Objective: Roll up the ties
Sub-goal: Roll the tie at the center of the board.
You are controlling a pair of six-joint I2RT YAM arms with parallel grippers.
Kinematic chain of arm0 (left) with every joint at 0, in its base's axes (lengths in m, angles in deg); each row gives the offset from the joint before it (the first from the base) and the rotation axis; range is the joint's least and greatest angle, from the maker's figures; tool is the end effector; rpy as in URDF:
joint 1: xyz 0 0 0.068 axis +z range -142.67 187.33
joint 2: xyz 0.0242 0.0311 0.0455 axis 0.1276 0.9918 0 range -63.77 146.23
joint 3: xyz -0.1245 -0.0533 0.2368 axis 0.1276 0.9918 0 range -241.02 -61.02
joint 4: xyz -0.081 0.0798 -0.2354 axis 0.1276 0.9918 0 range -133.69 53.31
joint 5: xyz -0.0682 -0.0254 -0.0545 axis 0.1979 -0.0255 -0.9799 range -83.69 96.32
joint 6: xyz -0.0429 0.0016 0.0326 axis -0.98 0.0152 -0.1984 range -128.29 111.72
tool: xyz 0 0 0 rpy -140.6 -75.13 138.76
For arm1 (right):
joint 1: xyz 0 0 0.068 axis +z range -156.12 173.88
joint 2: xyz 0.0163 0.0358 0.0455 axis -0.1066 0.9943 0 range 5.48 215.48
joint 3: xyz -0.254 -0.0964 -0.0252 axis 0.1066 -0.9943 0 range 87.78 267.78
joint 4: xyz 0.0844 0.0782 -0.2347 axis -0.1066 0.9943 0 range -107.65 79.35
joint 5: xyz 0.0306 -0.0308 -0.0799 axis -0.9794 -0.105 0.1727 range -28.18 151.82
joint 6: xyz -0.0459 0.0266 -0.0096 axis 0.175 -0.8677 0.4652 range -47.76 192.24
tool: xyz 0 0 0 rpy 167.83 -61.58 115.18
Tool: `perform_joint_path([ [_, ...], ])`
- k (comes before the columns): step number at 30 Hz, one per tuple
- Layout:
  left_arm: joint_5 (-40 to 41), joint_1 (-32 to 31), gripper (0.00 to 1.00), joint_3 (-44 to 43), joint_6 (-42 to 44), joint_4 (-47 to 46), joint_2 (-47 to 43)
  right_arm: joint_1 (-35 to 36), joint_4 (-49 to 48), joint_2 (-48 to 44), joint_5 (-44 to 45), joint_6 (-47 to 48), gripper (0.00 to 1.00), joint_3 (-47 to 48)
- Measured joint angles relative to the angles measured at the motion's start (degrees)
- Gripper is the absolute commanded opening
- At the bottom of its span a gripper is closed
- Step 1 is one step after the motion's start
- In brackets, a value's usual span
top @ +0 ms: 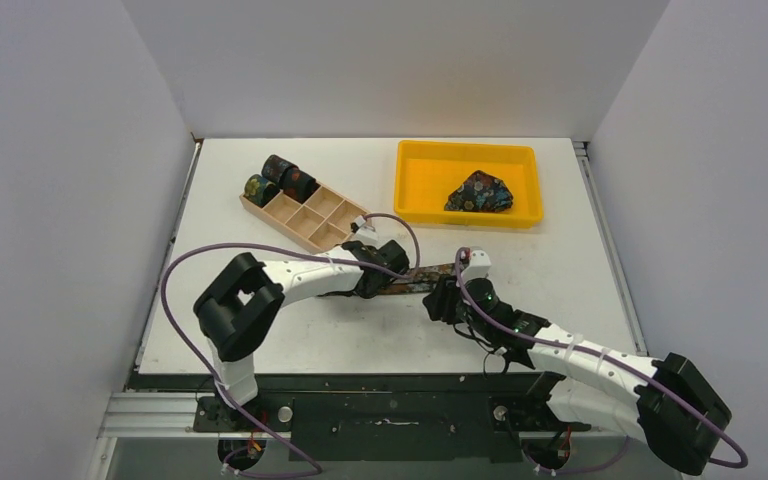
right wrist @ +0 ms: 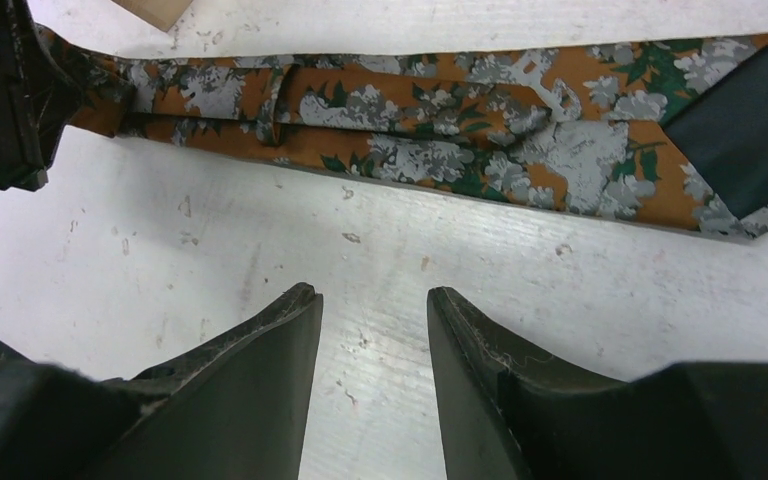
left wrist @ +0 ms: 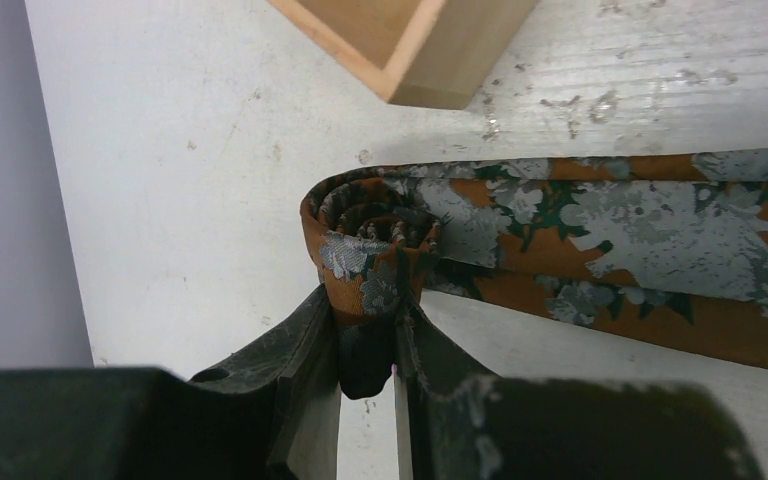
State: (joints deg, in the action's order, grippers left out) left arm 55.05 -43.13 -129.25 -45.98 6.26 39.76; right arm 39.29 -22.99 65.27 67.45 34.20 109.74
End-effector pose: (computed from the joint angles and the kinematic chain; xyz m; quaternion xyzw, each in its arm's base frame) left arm 0.2273 -0.2331 0.1804 0.0842 0.9064 0.2698 0.3138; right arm 0.1498 0.1469 0.1801 -0.0326 0.8753 0.2877 0.3873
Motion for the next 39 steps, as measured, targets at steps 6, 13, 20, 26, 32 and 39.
perform_joint_path([
  [6, 2.4, -3.1, 0.0, -4.1, -1.6, 2.4, 6.1, -0.1, 1.9, -4.1, 0.7, -0.2, 0.44, -2.7],
  [13, 1.9, -5.1, 0.21, -6.4, -2.1, 2.5, 10.6, -0.1, 3.0, -6.0, 1.0, -0.6, 0.44, -3.9],
  [20, -1.0, -5.4, 0.5, -6.8, -1.9, 0.8, 11.0, -0.1, 3.5, -6.2, 1.0, -1.1, 0.44, -4.5],
  [26, -1.5, -5.3, 0.69, -6.8, -1.5, 0.5, 9.9, -0.1, 3.8, -7.4, 1.0, -1.6, 0.45, -4.6],
  [32, -4.1, -5.3, 0.79, -5.6, -2.0, -1.0, 6.2, -0.1, 4.9, -9.0, 1.1, -1.7, 0.47, -4.6],
  [39, -7.3, -3.6, 0.85, -1.4, -2.1, -2.5, -4.1, -0.1, 6.9, -9.9, 1.2, -0.3, 0.53, -2.8],
])
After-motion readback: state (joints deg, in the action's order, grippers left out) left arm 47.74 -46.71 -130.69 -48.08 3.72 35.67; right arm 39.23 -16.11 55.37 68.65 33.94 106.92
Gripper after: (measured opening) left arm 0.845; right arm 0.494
